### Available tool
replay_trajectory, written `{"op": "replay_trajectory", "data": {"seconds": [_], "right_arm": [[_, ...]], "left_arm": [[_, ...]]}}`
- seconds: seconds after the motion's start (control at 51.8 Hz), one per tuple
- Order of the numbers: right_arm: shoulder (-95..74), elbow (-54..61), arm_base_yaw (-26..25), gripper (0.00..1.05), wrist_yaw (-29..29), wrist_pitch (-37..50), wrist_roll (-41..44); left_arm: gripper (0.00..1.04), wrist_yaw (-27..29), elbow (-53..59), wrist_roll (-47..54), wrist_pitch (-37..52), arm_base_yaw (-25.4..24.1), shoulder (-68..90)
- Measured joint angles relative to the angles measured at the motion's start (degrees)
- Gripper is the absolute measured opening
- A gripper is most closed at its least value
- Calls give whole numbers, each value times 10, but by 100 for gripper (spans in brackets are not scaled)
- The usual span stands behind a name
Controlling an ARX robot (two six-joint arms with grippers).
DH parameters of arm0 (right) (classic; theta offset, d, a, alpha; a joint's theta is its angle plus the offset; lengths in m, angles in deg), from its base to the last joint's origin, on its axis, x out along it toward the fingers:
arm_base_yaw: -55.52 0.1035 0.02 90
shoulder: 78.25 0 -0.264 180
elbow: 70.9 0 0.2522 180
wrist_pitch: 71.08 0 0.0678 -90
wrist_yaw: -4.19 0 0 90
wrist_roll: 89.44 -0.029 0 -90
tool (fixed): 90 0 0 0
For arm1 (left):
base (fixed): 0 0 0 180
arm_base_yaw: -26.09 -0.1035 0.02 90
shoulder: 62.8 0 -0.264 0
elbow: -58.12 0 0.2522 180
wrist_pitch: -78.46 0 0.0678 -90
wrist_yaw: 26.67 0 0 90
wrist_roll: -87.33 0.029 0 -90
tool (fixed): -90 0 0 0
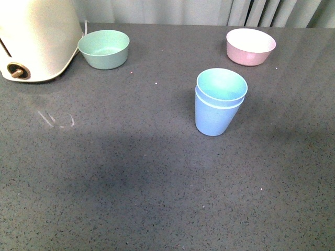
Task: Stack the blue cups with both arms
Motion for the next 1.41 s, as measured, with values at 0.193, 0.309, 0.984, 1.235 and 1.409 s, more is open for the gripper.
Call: {"op": "replay_trajectory", "data": {"seconds": [0.193,0.309,0.984,1.235,1.409], "right_arm": [[58,38,-14,8,2,-21,-1],[85,51,-14,2,2,-35,-2],[248,94,-14,2,2,-137,-3],[313,94,-14,2,2,-201,-3],[341,94,-14,2,2,-230,-3]], "left_arm": [[96,0,0,0,0,0,0],[96,0,0,0,0,0,0],[96,0,0,0,0,0,0],[96,0,0,0,0,0,0],[96,0,0,0,0,0,0]]}}
